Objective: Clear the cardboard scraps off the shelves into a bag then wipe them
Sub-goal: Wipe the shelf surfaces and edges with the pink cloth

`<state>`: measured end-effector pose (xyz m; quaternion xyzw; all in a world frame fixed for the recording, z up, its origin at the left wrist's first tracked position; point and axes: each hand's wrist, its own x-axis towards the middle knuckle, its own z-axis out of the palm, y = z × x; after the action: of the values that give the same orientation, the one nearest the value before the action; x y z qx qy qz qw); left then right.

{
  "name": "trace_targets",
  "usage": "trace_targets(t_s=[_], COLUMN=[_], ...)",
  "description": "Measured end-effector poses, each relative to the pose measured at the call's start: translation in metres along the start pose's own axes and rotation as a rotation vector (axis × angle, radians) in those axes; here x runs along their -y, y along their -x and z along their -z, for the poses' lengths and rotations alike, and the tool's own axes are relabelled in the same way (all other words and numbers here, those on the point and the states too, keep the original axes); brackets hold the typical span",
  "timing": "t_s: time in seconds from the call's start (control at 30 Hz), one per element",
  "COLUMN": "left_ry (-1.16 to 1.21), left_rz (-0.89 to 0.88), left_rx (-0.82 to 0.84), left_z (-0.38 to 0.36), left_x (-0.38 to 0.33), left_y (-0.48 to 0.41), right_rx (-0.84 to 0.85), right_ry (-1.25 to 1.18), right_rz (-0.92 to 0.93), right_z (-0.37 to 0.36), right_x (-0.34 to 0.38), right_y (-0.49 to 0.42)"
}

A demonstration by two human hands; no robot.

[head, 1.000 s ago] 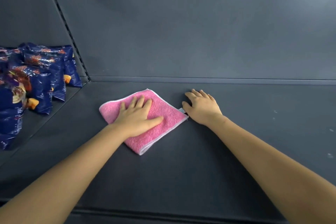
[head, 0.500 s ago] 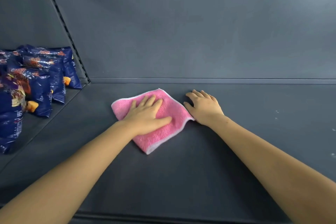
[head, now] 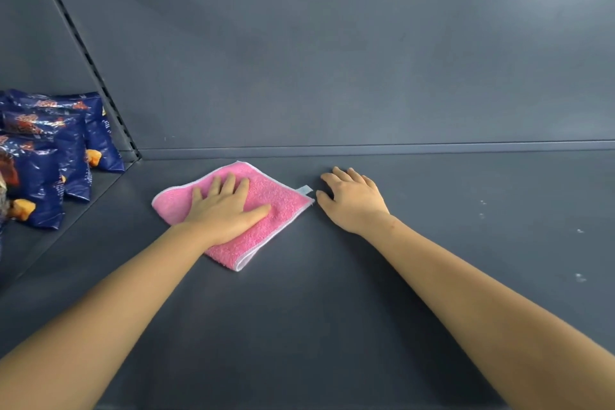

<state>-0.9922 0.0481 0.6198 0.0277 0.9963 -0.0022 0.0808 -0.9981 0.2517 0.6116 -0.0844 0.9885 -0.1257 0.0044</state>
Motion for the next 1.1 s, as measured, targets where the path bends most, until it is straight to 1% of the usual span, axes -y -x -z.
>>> trace_targets(t_s=[0.1, 0.17, 0.43, 0.63, 0.7, 0.83, 0.87, 0.97, 1.03, 1.1], left_ry=[-0.007, 0.001, 0.038, 0.052, 0.043, 0.004, 0.001, 0.014, 0.040, 0.052], left_rz=[-0.068, -0.082, 0.055, 0.118, 0.101, 0.008, -0.008, -0.026, -0.004, 0.042], left_rx=[0.001, -0.002, -0.025, -0.015, -0.015, -0.013, -0.010, -0.005, -0.010, -0.015], left_z=[-0.002, -0.001, 0.006, 0.007, 0.005, -0.002, -0.004, -0.005, -0.003, -0.002], left_x=[-0.004, -0.004, 0.017, 0.028, 0.028, 0.022, 0.021, 0.024, 0.033, 0.048], left_y=[0.002, -0.004, -0.045, -0.035, -0.022, 0.011, 0.017, 0.026, 0.025, 0.020], right_rx=[-0.006, -0.012, -0.011, -0.008, -0.012, -0.001, 0.014, 0.037, 0.038, 0.048], right_ry=[0.009, 0.011, -0.011, -0.028, -0.008, 0.025, 0.017, -0.011, -0.026, -0.037], right_rz=[0.002, 0.000, -0.006, -0.022, -0.030, -0.102, -0.088, 0.042, 0.102, 0.123], right_z=[0.000, 0.000, 0.000, 0.002, 0.003, 0.002, 0.002, -0.004, -0.008, -0.013], right_x=[0.001, 0.002, 0.000, 0.000, 0.001, 0.022, 0.034, 0.077, 0.099, 0.111], right_y=[-0.001, -0.001, -0.001, 0.000, 0.000, -0.007, -0.011, -0.023, -0.029, -0.035])
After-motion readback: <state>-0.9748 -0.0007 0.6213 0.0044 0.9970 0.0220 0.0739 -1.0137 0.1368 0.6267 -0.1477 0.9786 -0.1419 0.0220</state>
